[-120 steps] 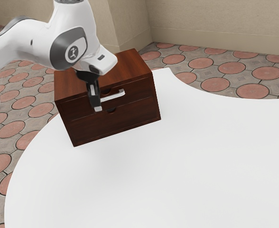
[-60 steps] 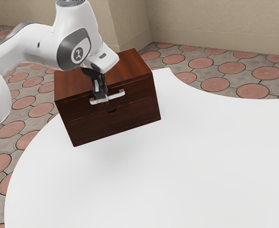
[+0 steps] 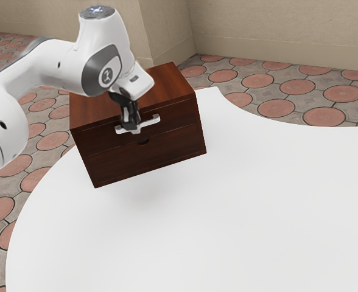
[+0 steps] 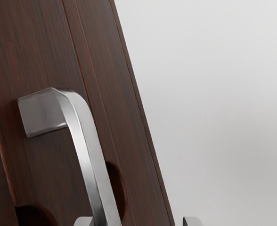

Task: Pull the drawer handle with one arm to open the drawer

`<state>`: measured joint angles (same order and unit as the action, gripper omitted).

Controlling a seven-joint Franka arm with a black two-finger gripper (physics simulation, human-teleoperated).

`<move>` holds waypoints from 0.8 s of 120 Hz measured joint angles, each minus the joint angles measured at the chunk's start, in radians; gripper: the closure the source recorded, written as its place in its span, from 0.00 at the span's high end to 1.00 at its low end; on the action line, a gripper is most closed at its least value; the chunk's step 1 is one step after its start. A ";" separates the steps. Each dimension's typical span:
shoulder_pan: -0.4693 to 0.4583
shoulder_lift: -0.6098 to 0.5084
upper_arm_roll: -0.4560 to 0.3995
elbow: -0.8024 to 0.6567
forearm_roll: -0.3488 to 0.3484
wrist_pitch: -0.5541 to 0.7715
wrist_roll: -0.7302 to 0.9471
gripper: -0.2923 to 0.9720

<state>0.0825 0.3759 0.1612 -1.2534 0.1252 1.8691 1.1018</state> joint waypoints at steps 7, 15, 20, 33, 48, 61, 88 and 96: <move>0.001 0.008 0.000 0.000 -0.005 0.003 0.005 0.38; 0.001 0.011 0.005 -0.006 -0.028 0.005 0.010 0.36; -0.003 0.007 0.009 -0.013 -0.041 0.007 0.012 0.32; -0.045 -0.033 0.042 -0.073 -0.057 0.019 0.018 0.24; -0.116 -0.091 0.092 -0.163 -0.061 0.054 0.022 0.19; -0.140 -0.148 0.096 -0.242 -0.060 0.090 0.025 0.17; -0.175 -0.239 0.097 -0.355 -0.038 0.146 0.027 0.15; -0.184 -0.254 0.099 -0.379 -0.035 0.156 0.025 0.15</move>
<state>-0.1012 0.1216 0.2597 -1.6329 0.0901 2.0255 1.1267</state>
